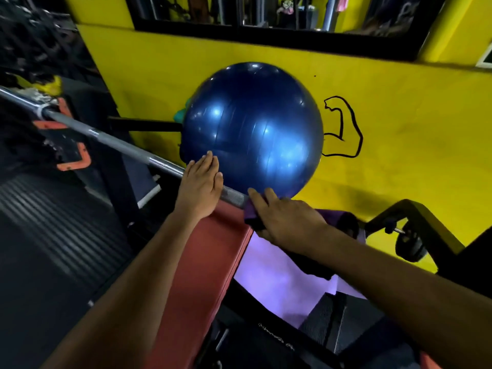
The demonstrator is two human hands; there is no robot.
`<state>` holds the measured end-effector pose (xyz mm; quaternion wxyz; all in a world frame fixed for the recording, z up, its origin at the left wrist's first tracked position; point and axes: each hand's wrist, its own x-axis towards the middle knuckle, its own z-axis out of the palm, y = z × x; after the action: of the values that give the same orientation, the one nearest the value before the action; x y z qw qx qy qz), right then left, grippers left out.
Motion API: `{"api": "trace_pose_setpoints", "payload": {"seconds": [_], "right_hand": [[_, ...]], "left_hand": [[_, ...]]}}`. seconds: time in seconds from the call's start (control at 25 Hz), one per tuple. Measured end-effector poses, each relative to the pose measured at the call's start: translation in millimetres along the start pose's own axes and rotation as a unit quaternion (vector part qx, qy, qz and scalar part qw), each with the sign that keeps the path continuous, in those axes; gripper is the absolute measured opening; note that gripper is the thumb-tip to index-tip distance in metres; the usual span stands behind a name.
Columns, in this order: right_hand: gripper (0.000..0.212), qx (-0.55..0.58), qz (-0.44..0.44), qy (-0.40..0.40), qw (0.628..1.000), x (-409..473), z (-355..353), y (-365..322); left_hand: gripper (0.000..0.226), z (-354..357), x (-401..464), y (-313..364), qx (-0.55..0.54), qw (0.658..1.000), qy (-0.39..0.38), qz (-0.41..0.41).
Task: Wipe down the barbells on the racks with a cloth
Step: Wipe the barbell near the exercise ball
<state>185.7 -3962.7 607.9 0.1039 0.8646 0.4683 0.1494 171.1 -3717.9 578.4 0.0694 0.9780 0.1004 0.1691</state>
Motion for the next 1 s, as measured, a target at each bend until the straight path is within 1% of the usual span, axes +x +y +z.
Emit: {"api": "trace_pose_setpoints", "payload": {"seconds": [0.12, 0.2, 0.24, 0.36, 0.4, 0.52, 0.6, 0.64, 0.72, 0.76, 0.8, 0.84, 0.92, 1.0], "right_hand": [[0.071, -0.028, 0.000, 0.038, 0.999, -57.2, -6.8, 26.5], [0.071, -0.038, -0.032, 0.074, 0.996, -92.8, -2.7, 46.9], [0.072, -0.037, -0.035, 0.068, 0.996, -98.4, -0.3, 52.6], [0.076, -0.026, -0.039, 0.047, 0.998, -61.5, 2.8, 35.5], [0.074, -0.002, -0.027, 0.047, 0.999, -37.9, 3.1, 21.2], [0.068, 0.059, -0.002, 0.005, 0.998, 16.3, 3.1, -10.7], [0.073, 0.056, -0.014, 0.003, 0.998, 8.2, 0.3, -5.3], [0.078, 0.046, -0.021, 0.020, 0.999, -10.5, 2.3, 6.5], [0.086, -0.001, -0.038, 0.079, 0.996, -58.8, 7.2, 32.6], [0.087, -0.027, -0.038, 0.102, 0.994, -77.0, 8.6, 40.7], [0.087, -0.040, -0.036, 0.105, 0.993, -81.7, 10.1, 43.9], [0.083, -0.030, -0.027, 0.090, 0.995, -74.8, 8.1, 41.4], [0.073, 0.033, -0.001, 0.035, 0.999, -41.8, 0.3, 20.8], [0.069, 0.072, 0.019, -0.010, 0.997, -14.5, -2.1, 0.8]], "left_hand": [[0.074, 0.8, 1.5, -2.5, -0.006, 1.000, 0.004, -0.006], [0.074, 2.0, 2.0, 0.2, -0.003, 1.000, -0.011, -0.009], [0.074, 1.2, 1.8, 2.1, -0.003, 1.000, -0.013, -0.011], [0.075, -0.8, -1.1, 4.1, -0.014, 1.000, -0.015, -0.015], [0.077, -1.4, -1.4, 3.9, -0.016, 1.000, -0.019, -0.016], [0.081, -6.6, -2.1, 5.8, -0.014, 0.999, -0.034, -0.017], [0.082, -9.4, -4.2, 4.8, -0.013, 0.999, -0.038, -0.019], [0.081, -10.1, -3.6, 5.5, -0.016, 0.999, -0.039, -0.020], [0.077, -6.9, -2.8, 5.0, -0.019, 0.999, -0.036, -0.018], [0.075, -4.5, -2.5, 3.9, -0.018, 0.999, -0.031, -0.017], [0.073, -2.7, -1.3, 2.8, -0.018, 0.999, -0.021, -0.019], [0.074, -2.2, 0.2, 2.1, -0.022, 0.999, -0.016, -0.023], [0.078, -1.2, 0.8, 2.9, -0.029, 0.999, -0.015, -0.026], [0.081, -2.5, -1.9, 4.7, -0.034, 0.999, -0.012, -0.026]]}}
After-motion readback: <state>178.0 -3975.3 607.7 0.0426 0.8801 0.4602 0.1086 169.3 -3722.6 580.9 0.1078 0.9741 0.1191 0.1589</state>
